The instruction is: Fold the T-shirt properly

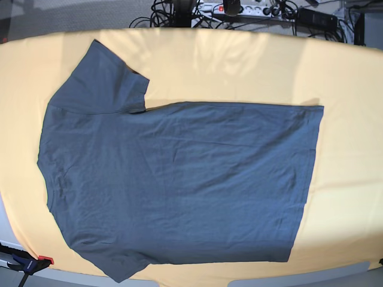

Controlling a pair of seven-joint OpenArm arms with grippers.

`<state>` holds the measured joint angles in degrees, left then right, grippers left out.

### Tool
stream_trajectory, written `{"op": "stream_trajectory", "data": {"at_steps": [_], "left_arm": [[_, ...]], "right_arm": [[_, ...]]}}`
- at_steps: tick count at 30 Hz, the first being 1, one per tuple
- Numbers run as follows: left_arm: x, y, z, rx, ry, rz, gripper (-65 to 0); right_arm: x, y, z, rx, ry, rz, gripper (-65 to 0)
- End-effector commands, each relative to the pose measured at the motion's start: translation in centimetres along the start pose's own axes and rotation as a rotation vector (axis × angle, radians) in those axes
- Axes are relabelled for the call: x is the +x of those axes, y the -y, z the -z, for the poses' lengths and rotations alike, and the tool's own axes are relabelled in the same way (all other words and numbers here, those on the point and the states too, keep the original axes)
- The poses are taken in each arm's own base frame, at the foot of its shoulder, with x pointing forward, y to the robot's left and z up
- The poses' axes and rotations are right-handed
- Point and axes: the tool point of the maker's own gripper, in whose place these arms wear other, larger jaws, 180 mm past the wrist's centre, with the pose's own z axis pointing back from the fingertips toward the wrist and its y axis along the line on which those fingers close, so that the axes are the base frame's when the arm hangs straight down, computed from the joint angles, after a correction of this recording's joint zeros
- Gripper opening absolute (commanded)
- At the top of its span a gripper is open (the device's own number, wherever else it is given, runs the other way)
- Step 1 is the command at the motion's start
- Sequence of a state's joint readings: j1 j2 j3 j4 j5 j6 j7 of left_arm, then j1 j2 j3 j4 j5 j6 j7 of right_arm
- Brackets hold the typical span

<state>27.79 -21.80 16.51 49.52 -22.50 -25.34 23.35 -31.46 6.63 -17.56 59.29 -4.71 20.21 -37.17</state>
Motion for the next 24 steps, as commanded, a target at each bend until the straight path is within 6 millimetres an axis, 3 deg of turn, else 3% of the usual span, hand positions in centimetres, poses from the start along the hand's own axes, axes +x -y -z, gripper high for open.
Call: {"op": "stream_trajectory", "data": {"at_steps": [1, 4, 5, 6, 8, 10, 12, 13, 19, 24], "left_arm": [[-0.6, -0.2, -0.7, -0.003, -0.004, 0.008, -58.9], [-1.7, 0.0, -1.5, -0.005, -0.014, 0.032, -33.3], [-1.9, 0.1, -1.8, -0.006, -0.017, 0.041, -31.3], [-2.2, 0.2, -2.1, -0.008, -0.026, 0.054, -33.9], [-2.7, 0.6, -2.7, -0.015, -0.059, 0.079, -48.1], [-3.2, 1.3, -3.4, -0.03, -0.103, 0.098, -64.6], [-3.7, 2.2, -4.2, -0.055, -0.137, 0.104, -65.0], [-4.0, 2.6, -4.7, -0.067, -0.15, 0.108, -65.0], [-6.2, 4.6, -7.6, -0.106, -0.183, 0.186, -65.0], [-8.7, 5.9, -10.8, -0.135, -0.241, 0.266, -65.0]], "right_arm": [[0.0, -0.2, -0.2, 0.002, 0.009, -0.005, -50.8], [-0.2, -0.8, -0.5, 0.009, 0.016, 0.015, -29.9], [-0.4, -0.9, -0.6, 0.015, 0.0, 0.028, -28.4], [-0.9, -1.0, -0.6, 0.021, -0.031, 0.043, -29.4], [-2.2, -1.4, -0.8, 0.041, -0.106, 0.065, -36.1], [-2.7, -1.7, -1.2, 0.057, -0.151, 0.062, -48.3], [-3.7, -2.8, -1.5, 0.103, -0.194, 0.059, -63.3], [-3.9, -3.4, -1.7, 0.121, -0.195, 0.055, -65.0], [-5.7, -6.5, -3.0, 0.166, -0.183, 0.035, -65.0], [-8.7, -7.1, -5.7, 0.135, -0.178, 0.015, -65.0]]}}
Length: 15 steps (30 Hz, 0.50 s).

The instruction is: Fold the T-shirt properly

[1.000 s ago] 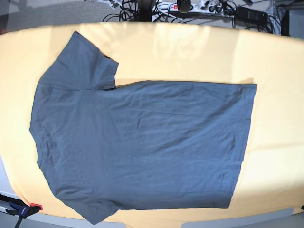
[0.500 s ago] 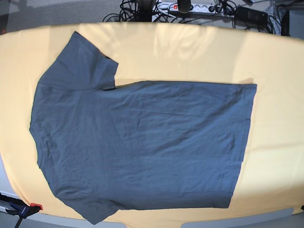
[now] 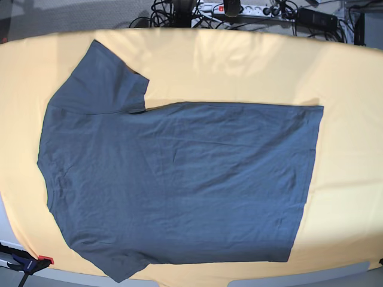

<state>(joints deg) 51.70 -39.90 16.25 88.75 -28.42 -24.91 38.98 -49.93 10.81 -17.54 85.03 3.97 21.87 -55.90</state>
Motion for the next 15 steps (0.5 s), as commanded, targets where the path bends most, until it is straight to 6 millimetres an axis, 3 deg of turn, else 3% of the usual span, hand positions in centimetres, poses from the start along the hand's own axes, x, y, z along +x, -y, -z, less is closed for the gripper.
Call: {"op": "stream_trajectory", "data": {"at_steps": [1, 7, 13, 15], "left_arm": [[-1.4, 1.0, -0.6, -0.026, -0.029, 0.011, -65.0], [-2.6, 2.2, -4.0, -0.002, -0.045, 0.032, -65.0], [0.5, 1.2, -8.8, 0.115, 0.063, 0.073, -65.0], [1.7, 1.0, -10.5, 0.155, 0.1, 0.102, -65.0]], "right_arm": [[-1.6, -0.9, -0.5, 0.01, -0.018, -0.008, -65.0], [-4.3, -1.8, -5.4, -0.052, 0.048, -0.05, -65.0], [-3.7, 0.1, -12.5, -0.258, 0.169, -0.077, -65.0], [-2.3, 1.5, -15.1, -0.356, 0.231, -0.093, -65.0]]}}
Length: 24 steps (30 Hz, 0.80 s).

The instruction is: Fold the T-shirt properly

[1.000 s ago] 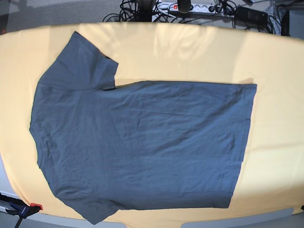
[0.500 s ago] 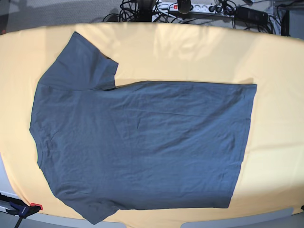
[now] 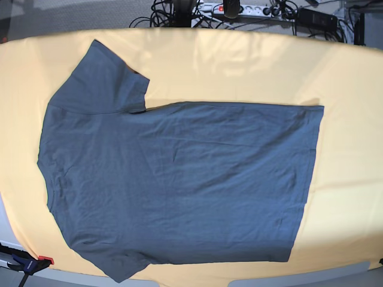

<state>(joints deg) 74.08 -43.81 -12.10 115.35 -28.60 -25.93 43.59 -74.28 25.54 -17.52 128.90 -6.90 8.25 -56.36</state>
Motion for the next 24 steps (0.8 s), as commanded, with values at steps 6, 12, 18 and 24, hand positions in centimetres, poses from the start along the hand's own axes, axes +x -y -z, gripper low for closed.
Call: {"op": "stream_trajectory", "data": {"at_steps": [6, 12, 18, 24], "left_arm": [[6.7, -1.5, -4.8, 0.128, 0.172, 0.154, -65.0], [10.7, -2.4, -8.7, 0.249, 0.288, 0.25, -65.0], [11.8, -4.1, -10.3, 0.327, 0.342, 0.243, -65.0], [15.9, -6.0, -12.6, 0.422, 0.463, 0.34, -65.0]], "right_arm": [[1.3, 5.2, -2.7, -0.241, 0.044, -0.06, -65.0], [1.8, 9.3, -4.2, -0.487, 0.065, -0.079, -65.0], [3.2, 12.6, -6.4, -0.701, 0.113, -0.119, -65.0], [8.7, 17.3, -8.7, -0.889, 0.294, -0.16, -65.0]]}}
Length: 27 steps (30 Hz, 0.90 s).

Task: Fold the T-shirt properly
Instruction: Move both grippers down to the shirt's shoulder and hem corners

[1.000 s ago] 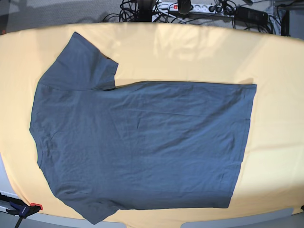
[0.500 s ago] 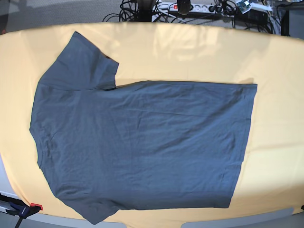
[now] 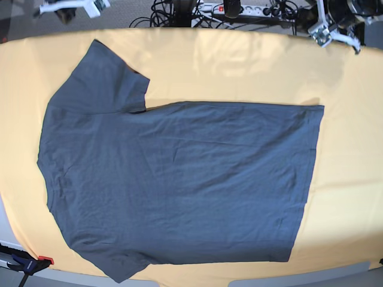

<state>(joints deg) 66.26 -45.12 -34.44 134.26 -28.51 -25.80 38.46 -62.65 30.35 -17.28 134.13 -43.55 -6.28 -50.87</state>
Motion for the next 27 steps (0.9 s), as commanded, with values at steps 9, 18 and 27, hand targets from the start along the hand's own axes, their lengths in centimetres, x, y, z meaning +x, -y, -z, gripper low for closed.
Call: {"op": "stream_trajectory", "data": {"at_steps": [9, 18, 27], "left_arm": [[7.5, -6.4, -0.7, 0.147, 0.253, 0.23, -65.0], [7.0, -11.1, 0.6, 0.049, 0.277, 0.402, -65.0], [3.1, -13.3, 5.8, -0.01, 0.136, 0.557, -33.6]], "right_arm": [[7.5, 5.2, 3.3, -0.087, 0.274, 0.08, -65.0], [11.0, 4.5, 3.6, 0.043, 0.407, 0.137, -65.0], [11.1, 4.5, 3.6, 0.047, 0.411, 0.15, -65.0]]}}
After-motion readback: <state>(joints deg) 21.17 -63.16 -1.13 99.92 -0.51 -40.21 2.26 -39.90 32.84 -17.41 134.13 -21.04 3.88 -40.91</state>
